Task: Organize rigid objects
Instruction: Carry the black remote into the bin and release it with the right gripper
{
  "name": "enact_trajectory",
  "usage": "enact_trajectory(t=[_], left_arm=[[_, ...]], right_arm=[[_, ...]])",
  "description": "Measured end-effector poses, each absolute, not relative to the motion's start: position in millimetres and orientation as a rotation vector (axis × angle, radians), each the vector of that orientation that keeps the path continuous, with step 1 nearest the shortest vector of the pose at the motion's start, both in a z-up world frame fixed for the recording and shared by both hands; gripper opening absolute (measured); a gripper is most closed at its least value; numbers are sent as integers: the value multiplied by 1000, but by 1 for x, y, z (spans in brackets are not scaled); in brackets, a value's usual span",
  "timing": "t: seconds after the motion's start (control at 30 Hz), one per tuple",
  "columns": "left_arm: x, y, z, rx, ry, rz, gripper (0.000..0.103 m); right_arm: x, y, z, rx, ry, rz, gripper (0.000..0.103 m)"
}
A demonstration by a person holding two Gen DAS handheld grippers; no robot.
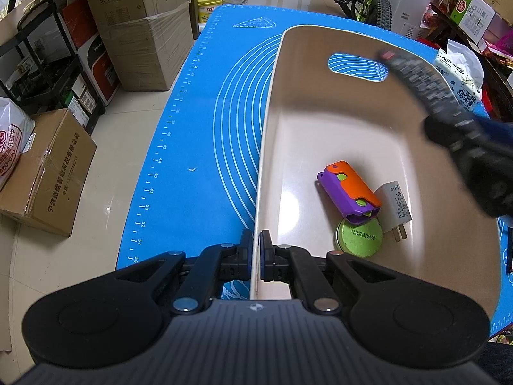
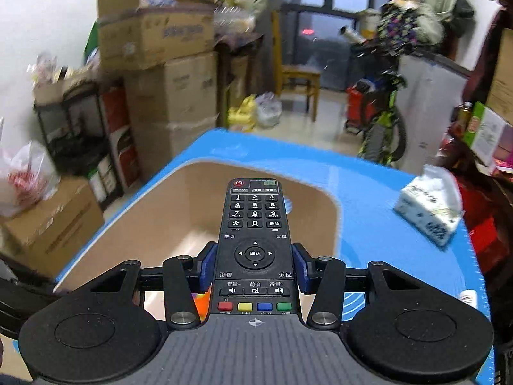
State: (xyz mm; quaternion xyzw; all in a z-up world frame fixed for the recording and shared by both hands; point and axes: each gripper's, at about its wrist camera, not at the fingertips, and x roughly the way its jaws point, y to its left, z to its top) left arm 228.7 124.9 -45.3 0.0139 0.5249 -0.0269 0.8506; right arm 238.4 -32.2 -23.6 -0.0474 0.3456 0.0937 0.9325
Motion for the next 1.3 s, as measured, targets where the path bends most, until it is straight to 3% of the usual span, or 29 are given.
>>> enact_trajectory(t=[0.47,0.7,1.0,1.1,1.3], left_arm=[[229,125,-45,29,1104,-58,5],[229,124,-45,30,1105,-57,5],[229,123,-45,30,1105,-57,5],[229,123,-45,30,1105,-57,5],[229,123,-45,30,1105,-57,5]], right_arm=[[263,-4,-73,-169,1012,203,54],[271,0,-73,-185,1070,207,55],[253,-8,-58,-180,972,239,66],[241,-16,-45,-172,908,224,74],[220,-56,-16,-124,801,169,74]])
